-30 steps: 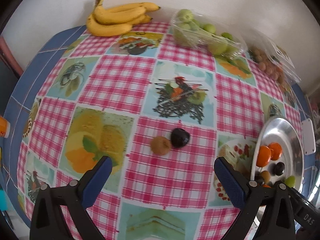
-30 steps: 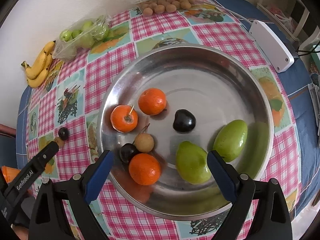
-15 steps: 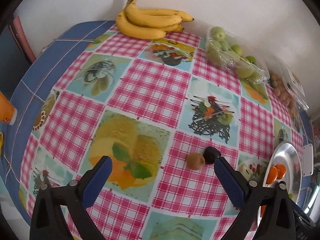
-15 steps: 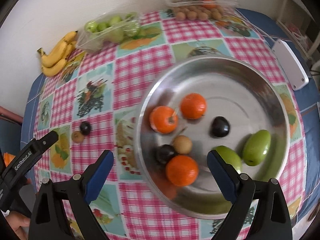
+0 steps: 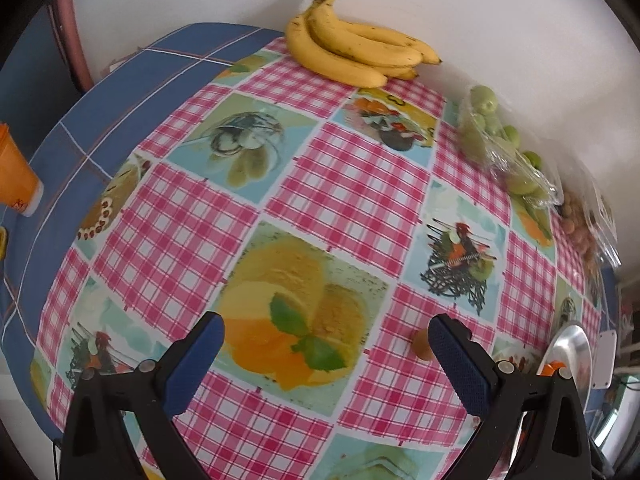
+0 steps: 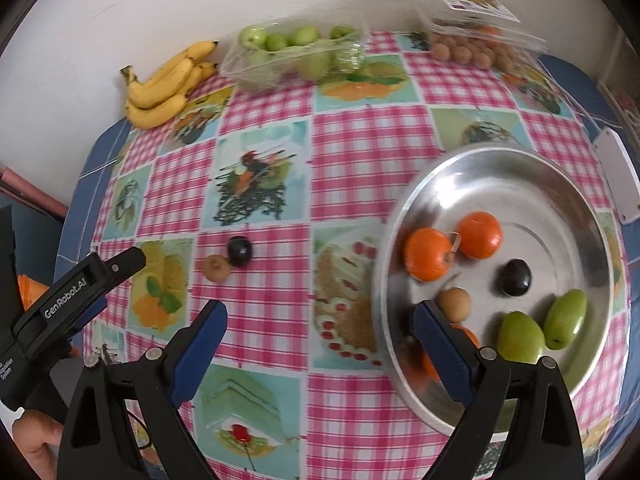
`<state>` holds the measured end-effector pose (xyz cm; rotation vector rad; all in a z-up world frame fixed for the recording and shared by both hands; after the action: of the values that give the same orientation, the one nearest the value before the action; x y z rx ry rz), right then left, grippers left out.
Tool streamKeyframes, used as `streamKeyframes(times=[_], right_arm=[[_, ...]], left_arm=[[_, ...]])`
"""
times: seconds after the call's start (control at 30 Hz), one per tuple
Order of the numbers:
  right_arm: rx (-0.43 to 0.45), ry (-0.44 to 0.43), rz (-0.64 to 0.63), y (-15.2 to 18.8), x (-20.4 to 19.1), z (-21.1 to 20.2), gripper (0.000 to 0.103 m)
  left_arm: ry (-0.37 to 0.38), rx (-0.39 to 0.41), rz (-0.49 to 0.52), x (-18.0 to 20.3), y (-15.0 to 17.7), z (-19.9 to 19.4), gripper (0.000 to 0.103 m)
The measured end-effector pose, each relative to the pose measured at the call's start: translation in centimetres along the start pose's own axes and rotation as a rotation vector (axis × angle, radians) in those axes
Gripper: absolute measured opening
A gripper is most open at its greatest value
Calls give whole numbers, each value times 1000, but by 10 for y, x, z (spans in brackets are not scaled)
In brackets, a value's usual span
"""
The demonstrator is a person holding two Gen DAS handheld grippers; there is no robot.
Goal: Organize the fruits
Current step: 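Withdraw both open grippers from the bowl toward the loose plum and kiwi, then close the right gripper on the dark plum while the left gripper approaches the kiwi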
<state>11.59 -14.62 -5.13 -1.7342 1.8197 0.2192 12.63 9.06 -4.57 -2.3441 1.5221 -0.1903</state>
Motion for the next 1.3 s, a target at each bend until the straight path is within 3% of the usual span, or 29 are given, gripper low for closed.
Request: streamKeyframes(times=[0.17, 0.6, 0.87, 1.0, 1.17, 1.3], right_arm=[[-9, -32, -24, -2, -13, 13, 95], [-4, 7, -75, -9, -21, 46, 95], [19, -54, -1, -12, -16, 55, 94], [21, -63, -7, -16, -18, 59, 81], [2, -45, -26, -18, -22, 71, 77], [-2, -36, -24, -21, -22, 78, 62]], left_arm=[[-6, -14, 10, 1, 1, 6, 103], [-22, -32, 2, 1, -5, 23, 103], [-32, -24, 21, 7, -6, 28, 103], [-22, -12, 34, 11, -8, 29, 103], [-28, -20, 55, 14, -8, 34, 103], [-2, -52, 40, 13, -7, 40, 103]])
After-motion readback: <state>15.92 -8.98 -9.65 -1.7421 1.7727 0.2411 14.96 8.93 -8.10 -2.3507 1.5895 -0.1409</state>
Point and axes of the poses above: each gripper's, at about its wrist camera, not at the fingertips, and z roughly the way its jaws point, x to its right, y to its underside, the point moved 5 cm from there along z, roughly the way its jaws point, and after that the axes turned 15 degrees about -y, right-handed, at the moved point
